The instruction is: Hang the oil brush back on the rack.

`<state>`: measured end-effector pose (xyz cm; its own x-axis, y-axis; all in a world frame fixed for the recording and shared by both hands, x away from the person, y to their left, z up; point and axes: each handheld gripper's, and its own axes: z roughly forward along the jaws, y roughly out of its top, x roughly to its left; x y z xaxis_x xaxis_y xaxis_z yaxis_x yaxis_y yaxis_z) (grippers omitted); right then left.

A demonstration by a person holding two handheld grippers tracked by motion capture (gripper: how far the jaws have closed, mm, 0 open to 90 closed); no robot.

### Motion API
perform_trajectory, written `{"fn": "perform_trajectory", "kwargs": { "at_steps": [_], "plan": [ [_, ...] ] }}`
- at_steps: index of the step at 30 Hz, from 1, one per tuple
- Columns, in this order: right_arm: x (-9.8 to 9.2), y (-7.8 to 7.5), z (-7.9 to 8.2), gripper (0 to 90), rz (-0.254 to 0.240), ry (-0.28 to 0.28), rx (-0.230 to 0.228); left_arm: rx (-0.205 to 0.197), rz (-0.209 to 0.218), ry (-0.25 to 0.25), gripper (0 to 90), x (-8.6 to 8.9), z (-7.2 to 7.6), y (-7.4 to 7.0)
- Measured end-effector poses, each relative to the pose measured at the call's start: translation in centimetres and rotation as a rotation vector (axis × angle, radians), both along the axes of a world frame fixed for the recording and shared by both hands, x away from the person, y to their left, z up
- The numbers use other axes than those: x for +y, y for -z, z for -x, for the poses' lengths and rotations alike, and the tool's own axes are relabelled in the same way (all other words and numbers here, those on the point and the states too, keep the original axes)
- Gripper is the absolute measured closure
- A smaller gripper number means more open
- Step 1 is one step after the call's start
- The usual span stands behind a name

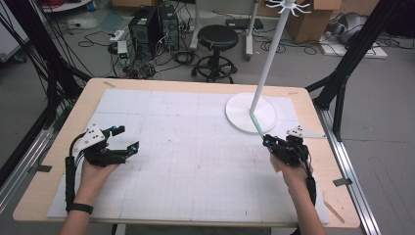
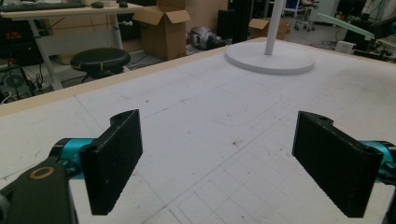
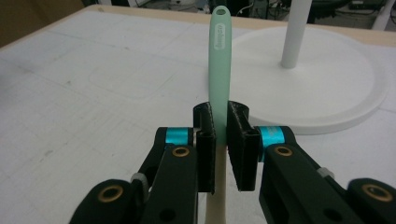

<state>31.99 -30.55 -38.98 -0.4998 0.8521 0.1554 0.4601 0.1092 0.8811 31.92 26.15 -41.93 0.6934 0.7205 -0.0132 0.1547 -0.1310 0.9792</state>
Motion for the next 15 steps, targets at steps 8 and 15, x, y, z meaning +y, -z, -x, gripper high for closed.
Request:
{"fn": "perform_trajectory", "kwargs": {
  "at_steps": [8, 15],
  "plan": [
    [-1.9, -2.5, 0.0, 82.5, -0.048, 0.017, -0.083, 0.002, -0.001, -0.001, 16.7, 0.1, 0.0, 0.0],
    [-3.4, -5.2, -0.4, 82.4, -0.079, 0.032, -0.161, 0.0, 0.006, 0.0, 16.7, 0.1, 0.0, 0.0]
  ]
}}
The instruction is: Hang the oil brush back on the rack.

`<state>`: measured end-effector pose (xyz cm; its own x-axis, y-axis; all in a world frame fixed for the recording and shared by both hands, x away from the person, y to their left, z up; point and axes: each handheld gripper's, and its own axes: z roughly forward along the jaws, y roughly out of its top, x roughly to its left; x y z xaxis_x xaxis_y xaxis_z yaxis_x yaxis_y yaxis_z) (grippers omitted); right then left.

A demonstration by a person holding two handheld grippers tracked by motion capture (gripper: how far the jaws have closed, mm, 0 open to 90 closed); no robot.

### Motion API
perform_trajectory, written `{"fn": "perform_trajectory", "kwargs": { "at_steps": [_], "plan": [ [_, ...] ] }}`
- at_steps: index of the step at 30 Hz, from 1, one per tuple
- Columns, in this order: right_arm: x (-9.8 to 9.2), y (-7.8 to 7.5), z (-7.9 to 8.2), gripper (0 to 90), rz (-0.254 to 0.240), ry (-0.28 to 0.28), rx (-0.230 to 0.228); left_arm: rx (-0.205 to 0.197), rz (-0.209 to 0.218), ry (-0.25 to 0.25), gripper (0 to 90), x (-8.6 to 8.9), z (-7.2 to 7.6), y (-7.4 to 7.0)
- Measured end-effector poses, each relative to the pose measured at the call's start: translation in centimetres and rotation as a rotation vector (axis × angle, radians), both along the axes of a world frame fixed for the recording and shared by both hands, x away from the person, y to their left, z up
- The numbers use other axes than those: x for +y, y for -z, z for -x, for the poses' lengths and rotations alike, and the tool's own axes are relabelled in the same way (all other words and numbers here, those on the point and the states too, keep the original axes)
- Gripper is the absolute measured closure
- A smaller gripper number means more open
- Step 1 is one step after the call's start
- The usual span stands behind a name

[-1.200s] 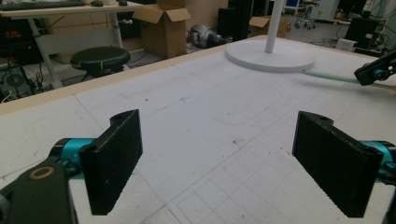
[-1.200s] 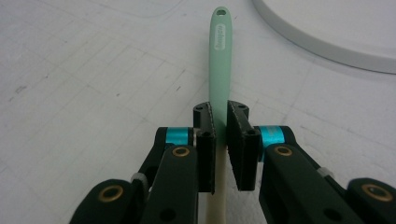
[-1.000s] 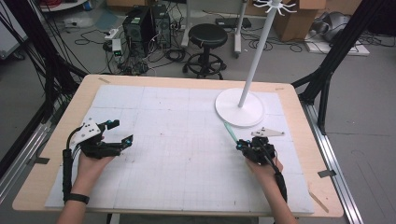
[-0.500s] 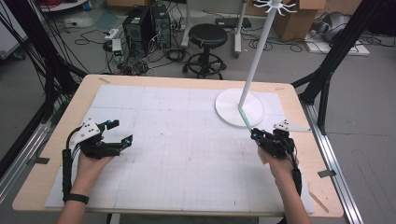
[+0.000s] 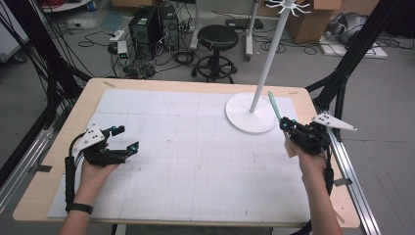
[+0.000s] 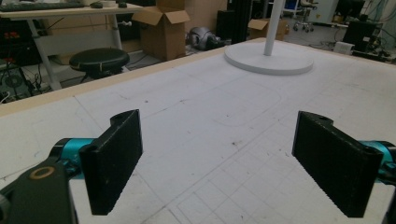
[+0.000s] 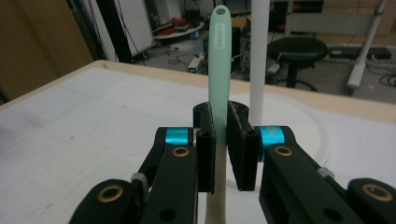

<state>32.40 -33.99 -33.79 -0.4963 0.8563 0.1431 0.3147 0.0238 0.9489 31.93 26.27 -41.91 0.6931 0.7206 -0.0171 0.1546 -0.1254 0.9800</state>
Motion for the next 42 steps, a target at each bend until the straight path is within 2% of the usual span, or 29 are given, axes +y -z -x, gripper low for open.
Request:
{"fn": "perform_trajectory", "kwargs": {
  "at_steps": [11, 16, 19, 22, 32, 42],
  "plan": [
    [-1.6, -4.9, -0.4, 82.4, -0.034, 0.014, -0.124, 0.004, -0.002, 0.005, 16.8, 0.0, 0.0, 0.0],
    [-1.9, -6.5, -0.5, 82.4, -0.047, 0.025, -0.17, 0.006, -0.003, 0.005, 16.8, 0.0, 0.0, 0.1],
    [-2.0, -7.5, -0.6, 82.4, -0.079, 0.033, -0.198, 0.006, -0.003, 0.009, 16.9, 0.0, 0.0, 0.1],
    [-1.7, -8.4, -0.8, 82.4, -0.077, 0.033, -0.229, 0.008, -0.005, 0.009, 16.9, -0.1, -0.1, 0.1],
    [-0.9, -12.0, -1.1, 82.3, -0.072, 0.054, -0.294, 0.01, -0.009, 0.012, 16.9, 0.0, 0.0, 0.1],
    [0.0, -14.0, -2.1, 82.3, -0.078, 0.06, -0.328, 0.007, -0.006, 0.018, 16.9, 0.0, 0.1, 0.0]
  ]
}}
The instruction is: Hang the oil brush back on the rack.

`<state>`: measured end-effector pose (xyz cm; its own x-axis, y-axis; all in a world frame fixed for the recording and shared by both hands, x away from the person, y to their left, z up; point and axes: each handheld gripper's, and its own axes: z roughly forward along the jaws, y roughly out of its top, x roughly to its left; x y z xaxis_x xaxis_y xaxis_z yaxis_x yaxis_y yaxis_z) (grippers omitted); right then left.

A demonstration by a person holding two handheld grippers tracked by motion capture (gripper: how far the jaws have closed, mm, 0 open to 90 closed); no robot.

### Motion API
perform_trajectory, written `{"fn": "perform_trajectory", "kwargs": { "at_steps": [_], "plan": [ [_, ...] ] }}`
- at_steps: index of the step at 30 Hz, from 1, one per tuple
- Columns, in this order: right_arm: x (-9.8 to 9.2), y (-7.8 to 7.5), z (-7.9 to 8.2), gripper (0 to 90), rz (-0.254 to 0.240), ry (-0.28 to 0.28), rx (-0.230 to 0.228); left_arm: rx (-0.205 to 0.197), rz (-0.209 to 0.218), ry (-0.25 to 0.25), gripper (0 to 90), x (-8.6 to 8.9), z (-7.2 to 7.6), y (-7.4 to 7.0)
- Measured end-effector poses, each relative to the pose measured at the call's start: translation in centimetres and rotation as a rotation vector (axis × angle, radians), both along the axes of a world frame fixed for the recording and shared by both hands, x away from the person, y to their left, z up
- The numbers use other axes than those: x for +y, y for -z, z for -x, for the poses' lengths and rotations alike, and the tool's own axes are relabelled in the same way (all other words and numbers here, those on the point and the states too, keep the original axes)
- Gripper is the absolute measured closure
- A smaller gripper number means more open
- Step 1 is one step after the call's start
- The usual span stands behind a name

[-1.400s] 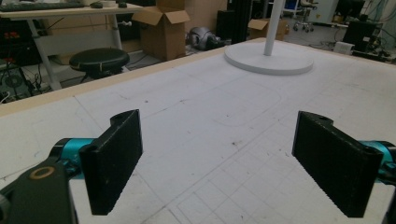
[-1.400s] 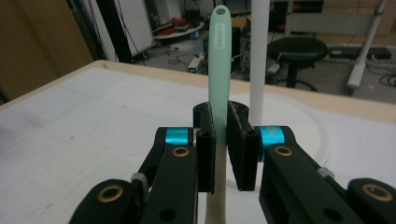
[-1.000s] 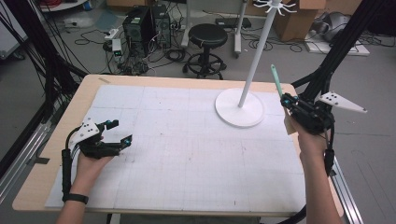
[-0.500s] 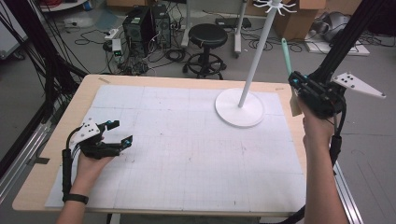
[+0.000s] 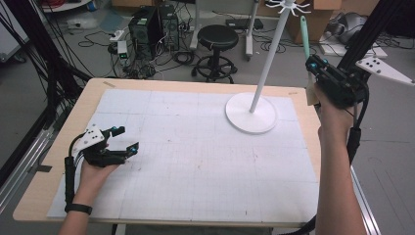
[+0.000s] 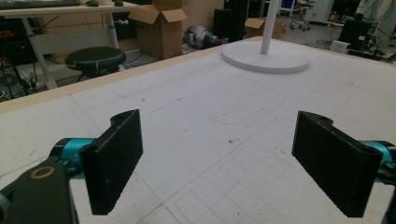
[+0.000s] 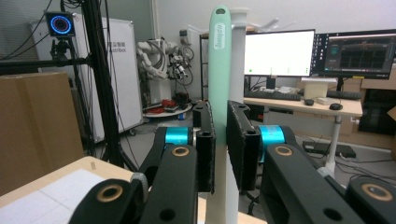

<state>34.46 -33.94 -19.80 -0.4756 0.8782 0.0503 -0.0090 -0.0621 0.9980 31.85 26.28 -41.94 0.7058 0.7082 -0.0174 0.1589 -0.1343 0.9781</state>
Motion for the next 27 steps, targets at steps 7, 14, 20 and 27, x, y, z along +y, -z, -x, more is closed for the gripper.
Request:
{"fn": "perform_trajectory", "kwargs": {
  "at_steps": [7, 14, 20, 27],
  "plan": [
    [0.6, -0.6, -0.8, 82.2, 0.001, 0.01, 0.006, 0.002, 0.0, 0.002, 16.9, 0.1, 0.0, 0.0],
    [0.6, -0.4, -1.1, 82.2, 0.006, 0.021, 0.01, 0.002, -0.001, 0.001, 16.9, 0.1, 0.1, 0.0],
    [0.7, -0.1, -1.8, 82.2, 0.001, 0.014, 0.029, 0.001, -0.008, 0.004, 16.9, 0.0, 0.2, 0.0],
    [1.0, 0.0, -2.1, 82.2, 0.011, 0.028, 0.033, 0.004, -0.014, 0.005, 16.9, 0.1, 0.2, 0.1]
  ]
}}
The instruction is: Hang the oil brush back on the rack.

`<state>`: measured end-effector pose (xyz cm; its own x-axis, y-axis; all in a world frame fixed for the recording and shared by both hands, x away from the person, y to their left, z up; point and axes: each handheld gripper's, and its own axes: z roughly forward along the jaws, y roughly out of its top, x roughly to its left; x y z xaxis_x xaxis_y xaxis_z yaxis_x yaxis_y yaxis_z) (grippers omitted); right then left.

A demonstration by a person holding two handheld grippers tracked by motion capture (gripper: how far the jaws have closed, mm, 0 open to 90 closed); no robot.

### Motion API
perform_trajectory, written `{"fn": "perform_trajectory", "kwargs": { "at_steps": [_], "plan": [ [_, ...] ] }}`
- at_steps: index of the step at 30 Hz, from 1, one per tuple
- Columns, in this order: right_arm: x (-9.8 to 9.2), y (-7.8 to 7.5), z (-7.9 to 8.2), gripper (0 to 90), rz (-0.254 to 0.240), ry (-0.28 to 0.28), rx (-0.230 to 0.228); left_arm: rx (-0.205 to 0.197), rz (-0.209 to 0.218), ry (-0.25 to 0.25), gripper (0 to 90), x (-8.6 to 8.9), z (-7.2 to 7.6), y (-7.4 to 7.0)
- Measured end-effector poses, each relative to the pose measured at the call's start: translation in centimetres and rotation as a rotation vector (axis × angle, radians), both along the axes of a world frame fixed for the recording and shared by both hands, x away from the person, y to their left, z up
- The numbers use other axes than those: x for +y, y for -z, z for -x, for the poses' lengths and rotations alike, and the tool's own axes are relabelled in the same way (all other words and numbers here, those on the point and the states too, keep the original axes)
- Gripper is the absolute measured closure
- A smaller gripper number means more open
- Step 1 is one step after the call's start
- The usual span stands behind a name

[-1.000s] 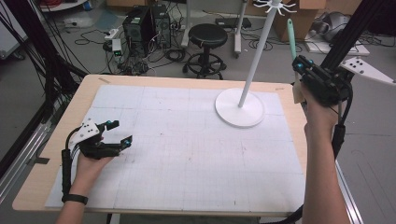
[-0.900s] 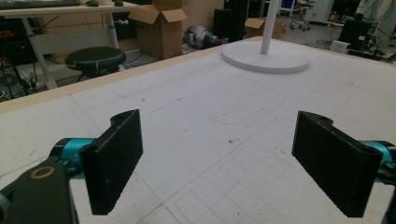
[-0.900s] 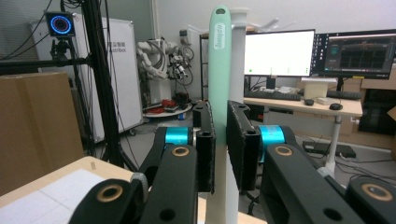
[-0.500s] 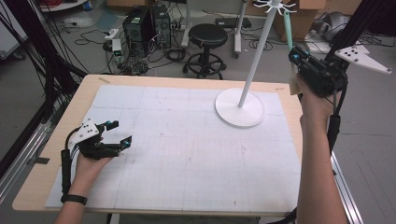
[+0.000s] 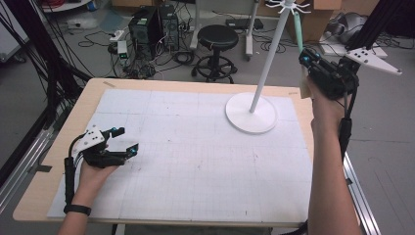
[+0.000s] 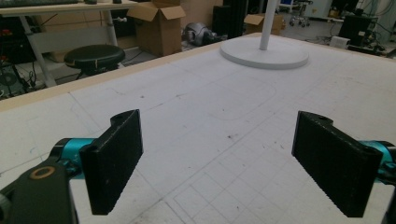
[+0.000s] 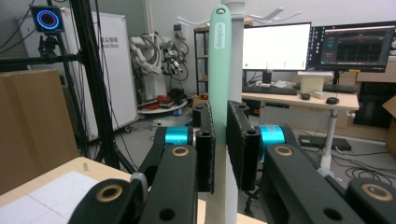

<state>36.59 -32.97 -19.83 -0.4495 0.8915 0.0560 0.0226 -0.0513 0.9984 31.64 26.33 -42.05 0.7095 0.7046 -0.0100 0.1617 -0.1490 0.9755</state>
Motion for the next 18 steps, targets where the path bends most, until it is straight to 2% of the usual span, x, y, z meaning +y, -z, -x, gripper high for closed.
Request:
{"fn": "perform_trajectory", "kwargs": {
  "at_steps": [8, 18],
  "plan": [
    [0.1, 0.4, -1.0, 82.0, -0.014, 0.007, 0.019, 0.002, -0.001, 0.002, 16.9, 0.0, 0.1, 0.1],
    [0.5, 1.1, -2.1, 78.8, 0.006, -0.007, 0.045, 0.002, -0.002, 0.0, 16.9, 0.1, 0.2, 0.2]
  ]
}}
